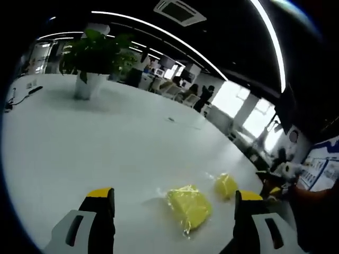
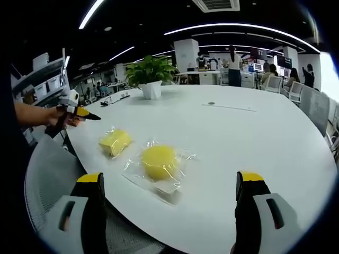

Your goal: Compare the silicone blocks by pressing each to a similar depth, holding the contact briefly, and releasing to observe deformation and rebound differences across the visible hardness samples.

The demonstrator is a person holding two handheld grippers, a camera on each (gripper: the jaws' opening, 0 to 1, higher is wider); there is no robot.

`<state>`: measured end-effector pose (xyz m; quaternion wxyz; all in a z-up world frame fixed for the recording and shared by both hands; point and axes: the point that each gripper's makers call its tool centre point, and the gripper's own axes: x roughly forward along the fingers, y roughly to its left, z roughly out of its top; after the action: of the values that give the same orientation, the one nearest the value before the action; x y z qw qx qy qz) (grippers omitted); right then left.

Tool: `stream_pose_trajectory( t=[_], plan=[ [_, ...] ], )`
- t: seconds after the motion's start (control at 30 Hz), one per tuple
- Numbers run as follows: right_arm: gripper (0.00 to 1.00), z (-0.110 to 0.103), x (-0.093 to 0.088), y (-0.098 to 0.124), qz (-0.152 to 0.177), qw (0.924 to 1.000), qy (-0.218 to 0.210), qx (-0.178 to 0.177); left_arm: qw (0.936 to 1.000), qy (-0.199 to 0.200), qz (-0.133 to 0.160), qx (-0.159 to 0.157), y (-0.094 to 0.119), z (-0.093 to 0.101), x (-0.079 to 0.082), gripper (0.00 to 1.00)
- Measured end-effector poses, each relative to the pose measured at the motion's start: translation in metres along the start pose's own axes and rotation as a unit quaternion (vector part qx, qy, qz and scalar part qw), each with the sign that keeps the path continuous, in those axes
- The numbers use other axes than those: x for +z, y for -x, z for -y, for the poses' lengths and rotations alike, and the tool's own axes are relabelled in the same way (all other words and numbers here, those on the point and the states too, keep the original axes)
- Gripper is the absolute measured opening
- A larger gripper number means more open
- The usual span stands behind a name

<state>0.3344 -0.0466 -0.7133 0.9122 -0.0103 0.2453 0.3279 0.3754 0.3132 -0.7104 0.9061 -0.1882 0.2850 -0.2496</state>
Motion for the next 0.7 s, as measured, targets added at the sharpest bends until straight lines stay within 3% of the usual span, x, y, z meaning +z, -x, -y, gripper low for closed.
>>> stream_pose_trajectory(
  t=[0.33,0.53,0.7],
  plan=[
    [0.96,-0.003,-0.002,-0.001,0.000,1.0000,-0.006,0.002,0.9972,0.073,-0.005,-0.013,-0.024,-0.014,-0.008,0.84],
    [0.96,-0.004,-0.004,-0.001,0.000,1.0000,-0.003,0.002,0.9962,0.080,-0.029,-0.020,-0.037,-0.015,-0.020,0.72],
    [0.96,-0.003,-0.005,-0.001,0.001,1.0000,-0.007,0.000,0.9965,0.076,-0.029,-0.019,-0.050,-0.018,-0.023,0.66]
  ],
)
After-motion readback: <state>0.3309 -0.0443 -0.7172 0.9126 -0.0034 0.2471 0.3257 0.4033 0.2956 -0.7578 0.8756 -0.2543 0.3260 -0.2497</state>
